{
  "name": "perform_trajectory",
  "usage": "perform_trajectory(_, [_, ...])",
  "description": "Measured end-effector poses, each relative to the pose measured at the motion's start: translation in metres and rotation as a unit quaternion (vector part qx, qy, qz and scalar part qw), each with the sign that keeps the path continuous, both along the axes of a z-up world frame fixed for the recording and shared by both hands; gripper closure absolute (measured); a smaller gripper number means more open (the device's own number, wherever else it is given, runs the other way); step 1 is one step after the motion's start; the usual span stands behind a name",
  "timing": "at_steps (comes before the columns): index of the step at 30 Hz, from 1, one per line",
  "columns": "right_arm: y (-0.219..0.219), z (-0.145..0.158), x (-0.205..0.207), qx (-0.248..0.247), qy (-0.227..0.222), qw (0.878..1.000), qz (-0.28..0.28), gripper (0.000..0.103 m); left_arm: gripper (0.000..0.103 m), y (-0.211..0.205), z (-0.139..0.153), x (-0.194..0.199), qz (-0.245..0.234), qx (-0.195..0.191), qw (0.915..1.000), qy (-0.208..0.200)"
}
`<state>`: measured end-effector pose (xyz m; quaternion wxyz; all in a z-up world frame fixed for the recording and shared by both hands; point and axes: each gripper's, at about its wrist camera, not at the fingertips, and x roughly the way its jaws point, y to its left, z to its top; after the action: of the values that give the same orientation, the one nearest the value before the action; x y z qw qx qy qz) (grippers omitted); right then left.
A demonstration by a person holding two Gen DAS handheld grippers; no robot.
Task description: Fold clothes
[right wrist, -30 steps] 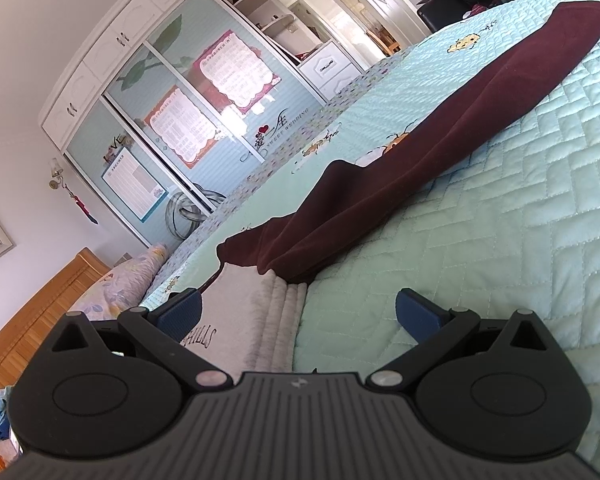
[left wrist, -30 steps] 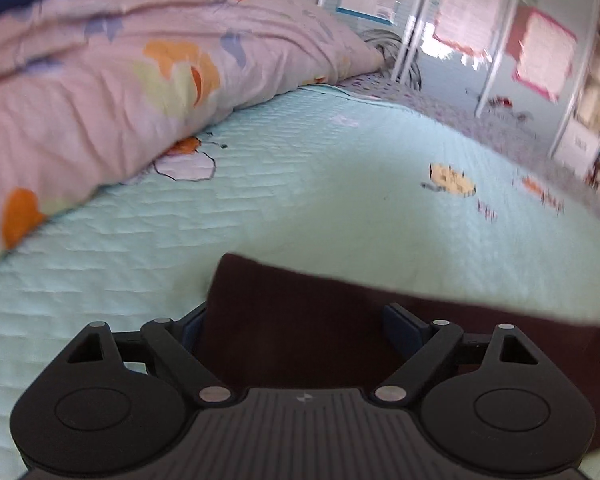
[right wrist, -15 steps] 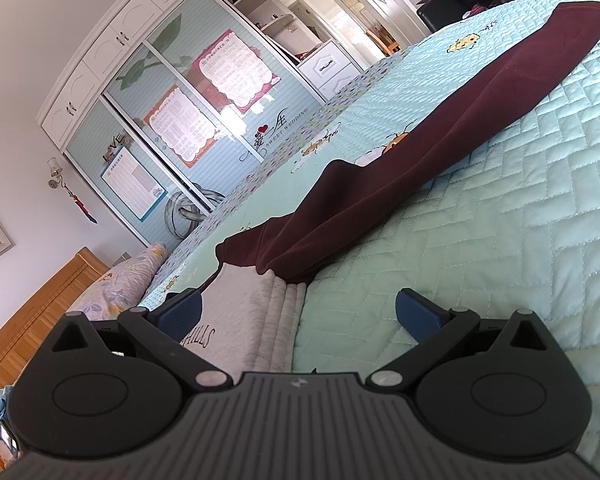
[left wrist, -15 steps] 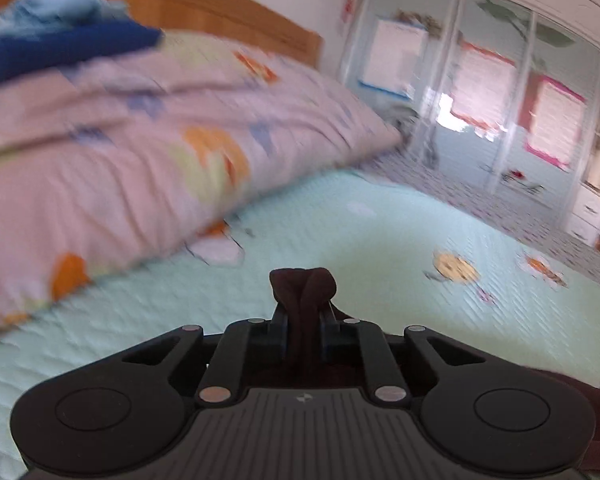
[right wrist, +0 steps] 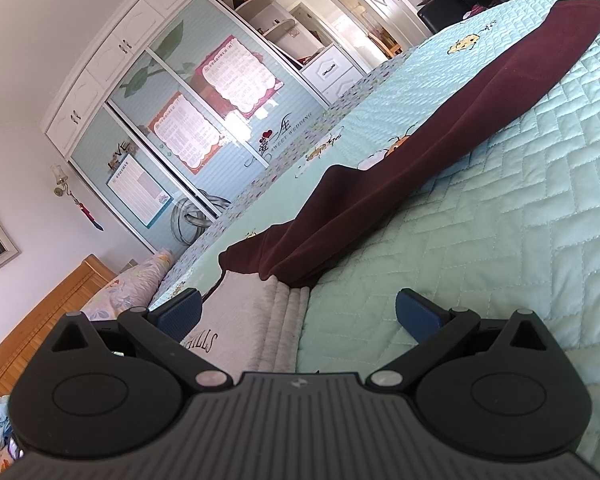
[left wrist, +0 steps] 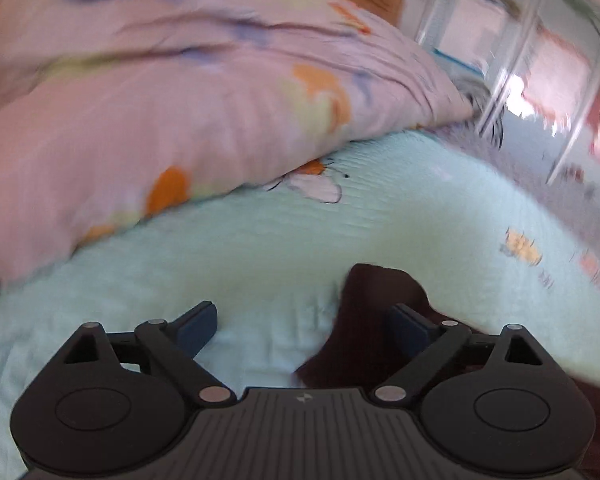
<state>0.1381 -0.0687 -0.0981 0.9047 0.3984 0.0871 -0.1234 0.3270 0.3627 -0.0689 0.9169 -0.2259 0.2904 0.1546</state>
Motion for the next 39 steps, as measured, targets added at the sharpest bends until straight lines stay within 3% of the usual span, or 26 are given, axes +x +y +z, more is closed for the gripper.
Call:
perform_trajectory(2, [0.000, 0.000, 0.000, 0.000, 0.000, 1.000, 0.000, 0.000, 0.010, 0.002, 0.000, -0.013, -0.030, -0.027, 0.9991, -0.014])
perform_trajectory(7, [0.000, 0.001, 0.000, 0.000, -0.001, 1.000, 0.000, 0.000, 0.011, -0.017, -0.003, -0.018, -0.087, 0.002, 0.9962, 0.000])
perform_trajectory(9, [0.000, 0.001, 0.001, 0.000, -0.001, 1.000, 0.000, 0.000, 0.012, -0.020, -0.005, -0.014, -0.093, -0.013, 0.9956, -0.006])
perform_trajectory(12, [0.001, 0.001, 0.002, 0.000, -0.001, 1.000, 0.000, 0.000, 0.029, -0.024, -0.006, -0.009, -0.092, -0.018, 0.9955, -0.008])
perform_trajectory(14, [0.001, 0.001, 0.001, 0.000, -0.001, 1.000, -0.001, 0.000, 0.052, -0.024, -0.007, -0.007, -0.078, -0.019, 0.9968, -0.006])
perform_trajectory(16, [0.001, 0.001, 0.001, 0.000, -0.001, 1.000, -0.001, 0.000, 0.069, -0.014, -0.011, -0.010, -0.048, -0.052, 0.9974, -0.013])
perform_trajectory(17, [0.001, 0.002, 0.001, 0.000, -0.001, 1.000, -0.001, 0.000, 0.083, -0.008, -0.013, -0.013, -0.034, -0.074, 0.9965, -0.018])
perform_trajectory(18, [0.001, 0.002, 0.001, 0.000, -0.001, 1.000, -0.001, 0.000, 0.086, -0.002, -0.016, -0.016, -0.024, -0.096, 0.9949, -0.021])
perform_trajectory(22, [0.001, 0.002, 0.001, 0.001, -0.002, 1.000, -0.001, 0.000, 0.082, 0.013, -0.022, -0.029, 0.011, -0.184, 0.9824, -0.029])
perform_trajectory(24, [0.001, 0.002, 0.001, 0.001, -0.002, 1.000, -0.001, 0.000, 0.065, 0.017, -0.025, -0.035, 0.024, -0.238, 0.9699, -0.044])
perform_trajectory(26, [0.001, 0.002, 0.000, 0.001, -0.002, 1.000, -0.001, 0.000, 0.039, 0.020, -0.029, -0.041, 0.038, -0.296, 0.9520, -0.069])
perform_trajectory(27, [0.001, 0.002, 0.001, 0.001, -0.002, 1.000, -0.001, 0.000, 0.036, 0.019, -0.029, -0.041, 0.047, -0.310, 0.9467, -0.076])
perform_trajectory(29, [0.001, 0.002, 0.001, 0.001, -0.003, 1.000, -0.001, 0.000, 0.024, 0.016, -0.028, -0.037, 0.064, -0.315, 0.9436, -0.078])
perform_trajectory(32, [0.000, 0.001, 0.001, 0.001, -0.003, 1.000, -0.001, 0.000, 0.014, 0.009, -0.024, -0.026, 0.081, -0.309, 0.9446, -0.075])
perform_trajectory(33, [0.000, 0.000, 0.001, 0.001, -0.003, 1.000, -0.001, 0.000, 0.015, 0.009, -0.024, -0.021, 0.084, -0.306, 0.9456, -0.073])
perform_trajectory(34, [0.000, 0.000, 0.001, 0.001, -0.003, 1.000, -0.001, 0.000, 0.028, 0.008, -0.024, -0.016, 0.088, -0.302, 0.9466, -0.069])
perform_trajectory(35, [0.000, 0.001, 0.001, 0.001, -0.003, 1.000, -0.001, 0.000, 0.070, 0.007, -0.026, -0.014, 0.098, -0.299, 0.9474, -0.056])
perform_trajectory(36, [0.000, 0.001, 0.001, 0.001, -0.003, 1.000, -0.001, 0.000, 0.098, 0.007, -0.027, -0.011, 0.107, -0.297, 0.9478, -0.044])
perform_trajectory(37, [0.000, 0.001, 0.001, 0.001, -0.003, 1.000, -0.001, 0.000, 0.099, 0.005, -0.030, -0.013, 0.110, -0.299, 0.9470, -0.038])
perform_trajectory(38, [0.000, 0.001, 0.002, 0.001, -0.003, 1.000, -0.001, 0.000, 0.099, 0.000, -0.028, -0.019, 0.109, -0.284, 0.9513, -0.049])
perform_trajectory(39, [0.000, 0.001, 0.002, 0.001, -0.003, 1.000, -0.001, 0.000, 0.099, -0.007, -0.021, -0.028, 0.103, -0.249, 0.9609, -0.064])
